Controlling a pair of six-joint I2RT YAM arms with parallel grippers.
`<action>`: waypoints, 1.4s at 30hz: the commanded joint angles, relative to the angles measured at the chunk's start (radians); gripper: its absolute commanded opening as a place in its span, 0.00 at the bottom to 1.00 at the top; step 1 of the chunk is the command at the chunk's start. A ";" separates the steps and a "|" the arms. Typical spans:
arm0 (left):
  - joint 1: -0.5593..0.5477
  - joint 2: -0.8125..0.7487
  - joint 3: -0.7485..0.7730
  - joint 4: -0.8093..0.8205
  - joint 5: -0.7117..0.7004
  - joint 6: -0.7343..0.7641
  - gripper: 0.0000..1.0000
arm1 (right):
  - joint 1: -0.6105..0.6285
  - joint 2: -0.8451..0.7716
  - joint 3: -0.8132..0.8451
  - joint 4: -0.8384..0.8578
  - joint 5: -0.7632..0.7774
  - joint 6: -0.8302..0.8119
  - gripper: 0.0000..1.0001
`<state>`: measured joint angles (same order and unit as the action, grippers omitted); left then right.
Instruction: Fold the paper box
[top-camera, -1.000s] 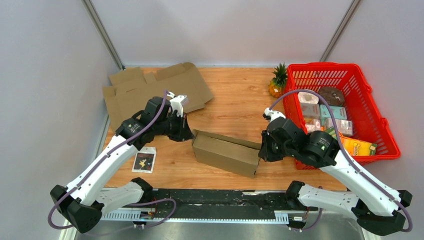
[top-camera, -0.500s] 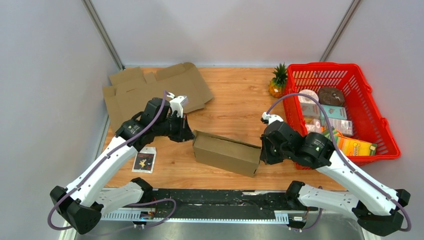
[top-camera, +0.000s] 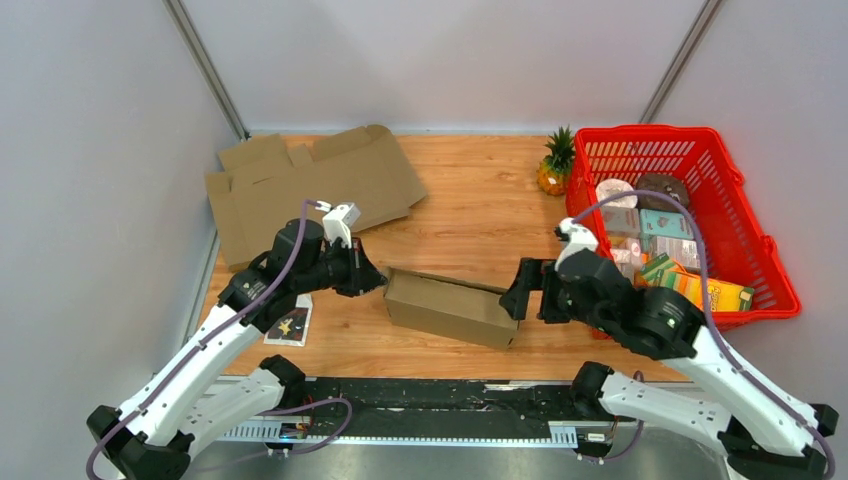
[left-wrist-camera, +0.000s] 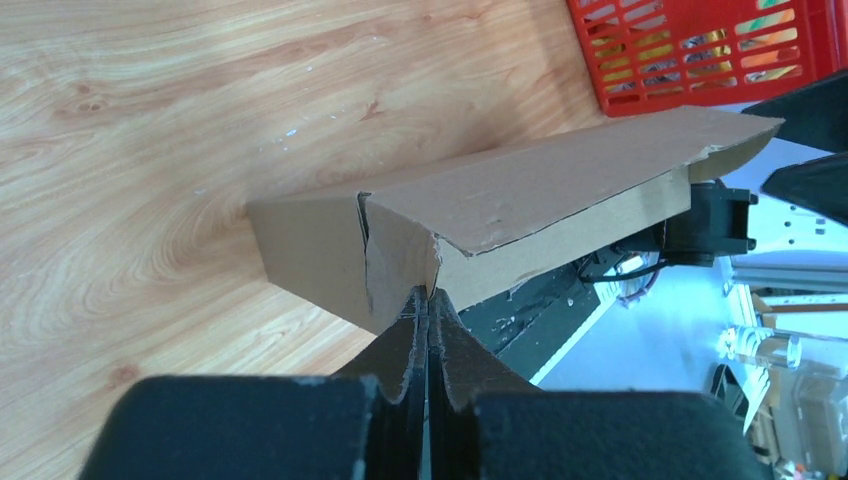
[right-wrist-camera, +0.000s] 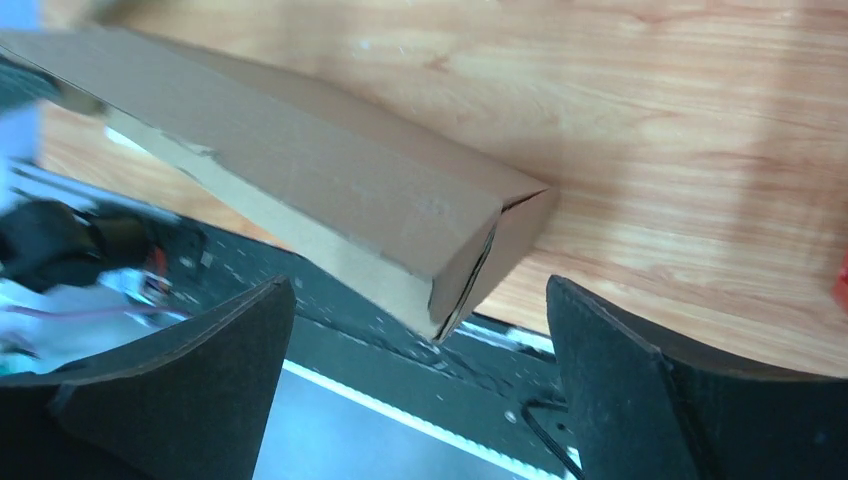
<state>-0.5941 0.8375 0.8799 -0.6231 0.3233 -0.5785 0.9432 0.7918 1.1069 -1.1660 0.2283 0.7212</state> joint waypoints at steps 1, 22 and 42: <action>-0.001 -0.014 -0.039 -0.020 -0.050 -0.041 0.00 | 0.003 -0.152 -0.085 0.175 0.118 0.217 1.00; -0.019 -0.023 -0.035 -0.024 -0.113 -0.123 0.00 | -0.089 0.089 -0.041 0.325 0.215 0.359 1.00; -0.021 0.005 -0.015 -0.017 -0.098 -0.127 0.11 | -0.296 0.222 -0.027 0.436 -0.006 0.147 0.83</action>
<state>-0.6083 0.8268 0.8585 -0.5926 0.2108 -0.7097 0.6472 1.0302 1.1122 -0.8009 0.2562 0.8879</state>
